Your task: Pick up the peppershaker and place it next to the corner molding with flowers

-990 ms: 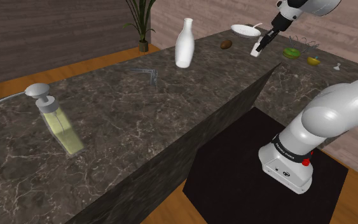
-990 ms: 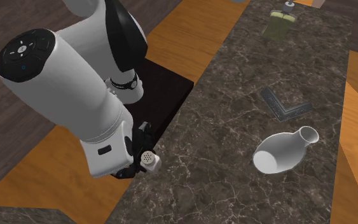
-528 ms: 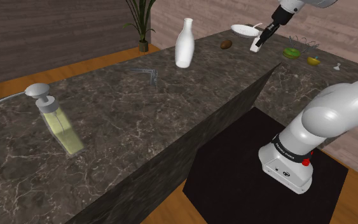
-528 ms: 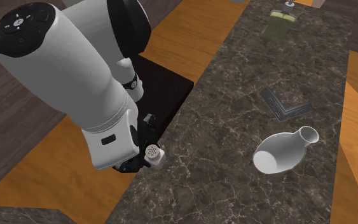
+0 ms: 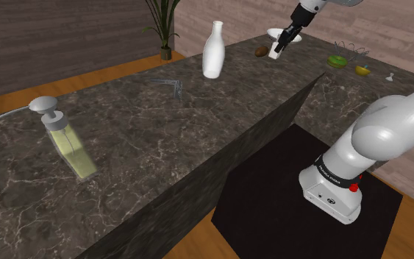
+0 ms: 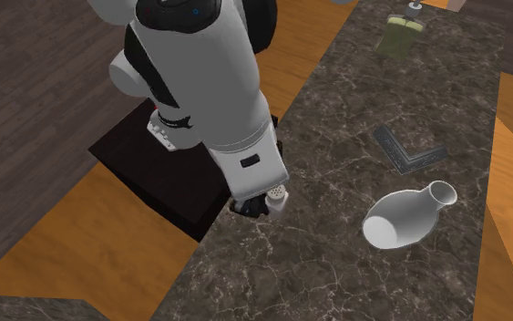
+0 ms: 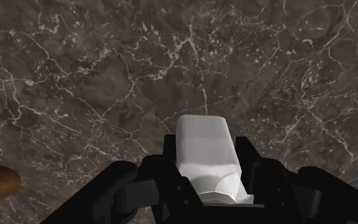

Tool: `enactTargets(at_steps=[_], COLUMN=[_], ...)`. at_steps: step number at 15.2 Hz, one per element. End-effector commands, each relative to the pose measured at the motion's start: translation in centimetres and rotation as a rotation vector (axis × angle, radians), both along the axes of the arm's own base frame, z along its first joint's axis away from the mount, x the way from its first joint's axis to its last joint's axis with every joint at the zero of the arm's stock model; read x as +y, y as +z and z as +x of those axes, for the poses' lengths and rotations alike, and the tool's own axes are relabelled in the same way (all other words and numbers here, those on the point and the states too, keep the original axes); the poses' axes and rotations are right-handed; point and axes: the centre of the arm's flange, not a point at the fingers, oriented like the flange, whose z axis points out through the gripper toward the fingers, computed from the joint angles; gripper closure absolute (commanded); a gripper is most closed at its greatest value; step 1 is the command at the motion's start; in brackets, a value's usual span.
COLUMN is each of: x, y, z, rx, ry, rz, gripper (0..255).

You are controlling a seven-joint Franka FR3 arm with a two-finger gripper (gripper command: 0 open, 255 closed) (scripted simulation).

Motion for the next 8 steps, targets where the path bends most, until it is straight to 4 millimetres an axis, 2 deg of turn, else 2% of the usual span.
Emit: enactTargets(at_steps=[1,8], x=[2.2,10.0], y=[0.1,0.1], z=[1.6,6.6], rx=[0.000,0.000], ry=[-0.001,-0.001], rz=[0.001,0.001], gripper=[255,255])
